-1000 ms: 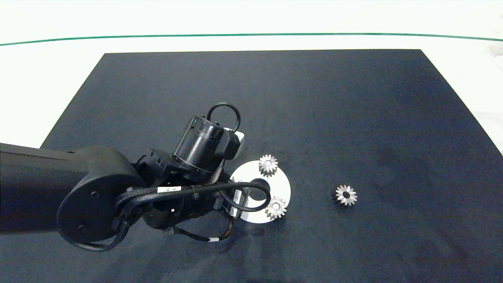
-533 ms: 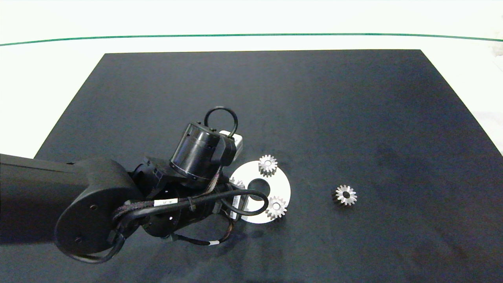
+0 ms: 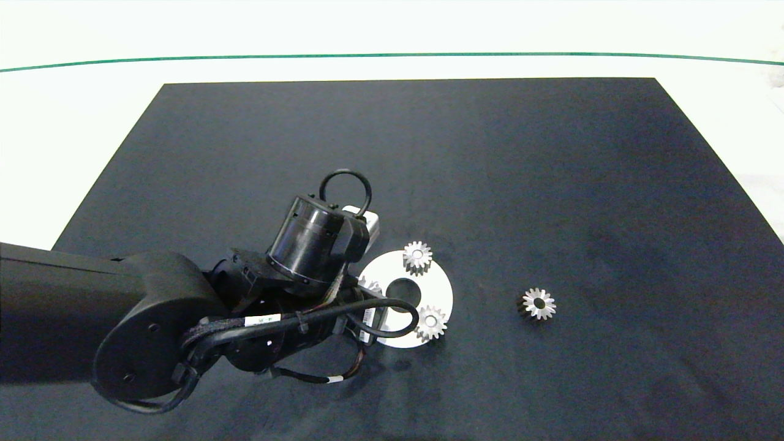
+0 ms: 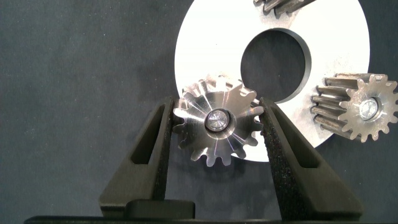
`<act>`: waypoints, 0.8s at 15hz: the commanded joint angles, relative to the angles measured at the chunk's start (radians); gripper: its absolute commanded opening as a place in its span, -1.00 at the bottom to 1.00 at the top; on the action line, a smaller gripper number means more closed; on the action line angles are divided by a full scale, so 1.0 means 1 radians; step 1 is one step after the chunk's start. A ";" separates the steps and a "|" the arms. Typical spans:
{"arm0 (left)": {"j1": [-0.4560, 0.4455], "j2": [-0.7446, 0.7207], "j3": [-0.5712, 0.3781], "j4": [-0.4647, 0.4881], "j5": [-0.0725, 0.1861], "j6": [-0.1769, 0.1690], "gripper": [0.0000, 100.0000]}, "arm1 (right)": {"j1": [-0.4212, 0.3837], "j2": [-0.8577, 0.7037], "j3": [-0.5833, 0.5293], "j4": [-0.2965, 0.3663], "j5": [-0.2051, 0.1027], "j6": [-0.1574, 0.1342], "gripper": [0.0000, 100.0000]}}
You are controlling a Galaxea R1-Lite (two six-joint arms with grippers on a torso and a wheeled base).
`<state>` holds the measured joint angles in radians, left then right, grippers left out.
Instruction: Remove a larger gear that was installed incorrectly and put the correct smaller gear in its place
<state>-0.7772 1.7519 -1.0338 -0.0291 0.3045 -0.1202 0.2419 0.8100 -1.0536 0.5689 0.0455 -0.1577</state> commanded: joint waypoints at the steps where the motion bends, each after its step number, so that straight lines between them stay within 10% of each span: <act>1: 0.000 0.032 -0.002 0.003 0.001 0.001 -0.44 | 0.000 0.000 0.000 0.003 0.000 0.000 1.00; 12: 0.000 0.035 -0.008 0.006 0.001 0.001 -0.81 | 0.000 0.000 0.000 0.003 0.000 0.000 1.00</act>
<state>-0.7779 1.7815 -1.0426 -0.0226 0.3034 -0.1183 0.2419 0.8100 -1.0536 0.5689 0.0455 -0.1572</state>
